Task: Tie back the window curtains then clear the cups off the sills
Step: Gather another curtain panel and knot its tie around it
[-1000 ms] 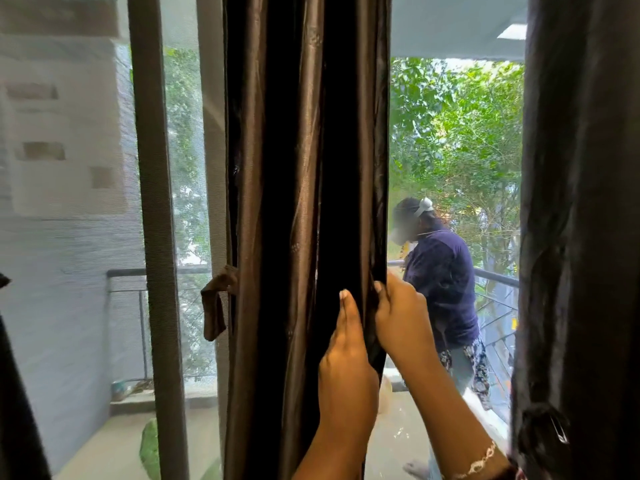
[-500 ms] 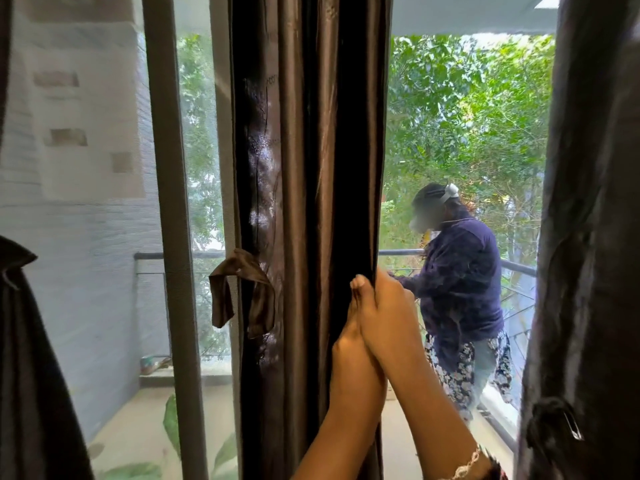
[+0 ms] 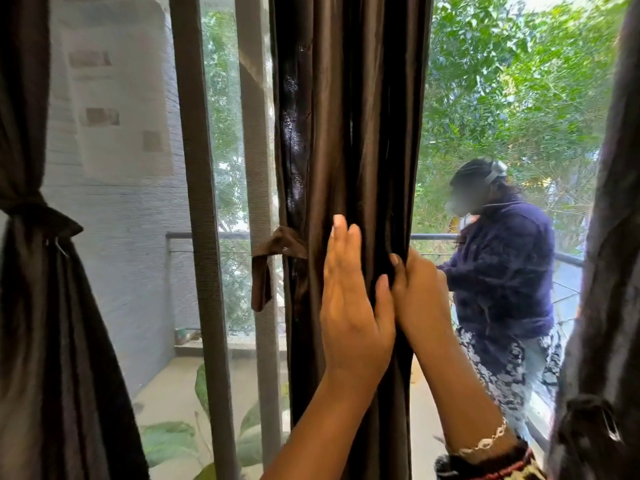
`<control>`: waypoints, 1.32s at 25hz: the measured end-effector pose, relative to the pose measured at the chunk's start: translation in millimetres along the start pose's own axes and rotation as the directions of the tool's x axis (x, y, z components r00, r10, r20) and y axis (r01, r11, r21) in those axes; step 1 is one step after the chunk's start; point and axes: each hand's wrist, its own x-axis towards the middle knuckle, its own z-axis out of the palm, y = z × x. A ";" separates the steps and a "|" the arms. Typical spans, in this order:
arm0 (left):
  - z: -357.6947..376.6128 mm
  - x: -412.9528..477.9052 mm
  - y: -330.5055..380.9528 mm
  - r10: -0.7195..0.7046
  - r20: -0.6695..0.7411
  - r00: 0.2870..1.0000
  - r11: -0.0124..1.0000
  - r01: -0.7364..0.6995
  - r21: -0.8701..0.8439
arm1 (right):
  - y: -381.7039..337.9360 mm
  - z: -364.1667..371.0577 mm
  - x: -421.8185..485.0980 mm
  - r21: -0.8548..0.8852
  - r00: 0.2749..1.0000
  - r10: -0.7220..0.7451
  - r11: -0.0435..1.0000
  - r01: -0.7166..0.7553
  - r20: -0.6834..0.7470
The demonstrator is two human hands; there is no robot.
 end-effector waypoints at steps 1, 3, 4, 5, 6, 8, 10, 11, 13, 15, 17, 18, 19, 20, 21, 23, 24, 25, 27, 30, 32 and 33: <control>0.4 -0.6 -3.9 -0.081 0.026 0.996 0.997 0.081 0.003 | 0.5 0.2 -0.3 0.005 1.000 -0.001 1.000 0.001 -0.008; 3.6 -7.4 -11.4 -0.191 0.121 0.974 0.982 0.187 0.039 | 2.0 0.5 0.3 0.009 1.000 -0.005 1.000 0.005 -0.020; 6.3 -12.7 -14.8 -0.213 0.176 0.961 0.976 0.203 0.073 | 2.2 0.5 1.0 0.014 1.000 -0.004 1.000 0.004 -0.018; 9.1 -17.5 -17.9 -0.223 0.232 0.947 0.973 0.203 0.110 | 2.3 0.5 2.0 0.027 1.000 -0.004 1.000 0.004 -0.014; 11.2 -20.6 -20.3 -0.233 0.286 0.930 0.970 0.201 0.138 | 2.1 0.8 3.0 0.038 1.000 -0.006 0.999 0.006 -0.006; 15.0 -21.1 -25.5 -0.274 0.376 0.885 0.960 0.228 0.163 | 3.6 2.0 4.3 0.044 1.000 -0.005 0.999 0.005 0.010; 20.8 -17.8 -32.1 -0.316 0.418 0.852 0.947 0.260 0.187 | 6.3 4.0 6.2 0.060 1.000 0.004 0.998 -0.005 0.020; 24.1 -16.5 -34.3 -0.334 0.427 0.840 0.941 0.272 0.201 | 7.2 6.2 7.2 0.085 1.000 0.008 0.996 -0.010 0.023; 30.0 -16.8 -35.2 -0.353 0.431 0.831 0.935 0.295 0.197 | 6.3 11.8 8.0 0.139 0.999 -0.001 0.990 -0.004 0.034; 33.0 -19.3 -34.0 -0.409 0.420 0.810 0.912 0.383 0.149 | 6.0 19.2 9.0 0.145 0.997 -0.011 0.989 -0.001 0.081; 35.4 -21.0 -39.5 -0.453 0.422 0.785 0.887 0.444 0.127 | 7.3 26.3 12.5 0.067 0.992 -0.017 0.998 0.009 0.126; 36.6 -22.6 -44.0 -0.431 0.430 0.794 0.900 0.411 0.144 | 9.2 29.6 15.9 0.026 0.992 -0.007 1.000 0.004 0.125; 37.6 -26.0 -49.1 -0.382 0.438 0.814 0.924 0.343 0.167 | 11.3 32.1 19.7 -0.007 0.993 0.008 1.000 -0.007 0.116; 37.5 -31.8 -53.9 -0.323 0.433 0.842 0.946 0.268 0.183 | 13.2 34.5 23.6 -0.046 0.994 0.028 0.999 -0.023 0.109; 36.0 -39.4 -56.6 -0.270 0.403 0.874 0.958 0.203 0.200 | 13.6 36.5 27.5 -0.094 0.993 0.048 0.995 -0.038 0.108; 28.3 -55.6 -54.9 -0.130 0.272 0.953 0.966 0.060 0.251 | 16.1 41.4 35.6 -0.164 0.991 0.075 0.985 -0.055 0.113; 23.3 -60.1 -51.7 -0.034 0.196 0.980 0.960 -0.023 0.278 | 18.5 44.4 40.2 -0.172 0.990 0.083 0.983 -0.063 0.116; 18.6 -59.0 -49.5 0.052 0.114 0.992 0.946 -0.085 0.312 | 20.7 46.8 43.9 -0.173 0.989 0.091 0.983 -0.070 0.118; 11.7 -39.6 -48.7 0.066 -0.082 0.994 0.939 -0.034 0.341 | 24.2 51.0 48.8 -0.173 0.988 0.099 0.982 -0.078 0.117; 13.6 -13.7 -59.5 -0.138 -0.112 0.984 0.970 0.157 0.187 | 27.1 55.6 50.8 -0.124 0.990 0.075 0.990 -0.061 0.116; 17.5 -14.5 -67.8 -0.205 -0.062 0.977 0.965 0.212 0.153 | 26.6 56.7 50.3 -0.107 0.989 0.089 0.991 -0.076 0.116; 19.7 -17.3 -72.7 -0.231 -0.079 0.970 0.953 0.242 0.182 | 26.5 56.4 50.0 -0.105 0.988 0.097 0.991 -0.084 0.120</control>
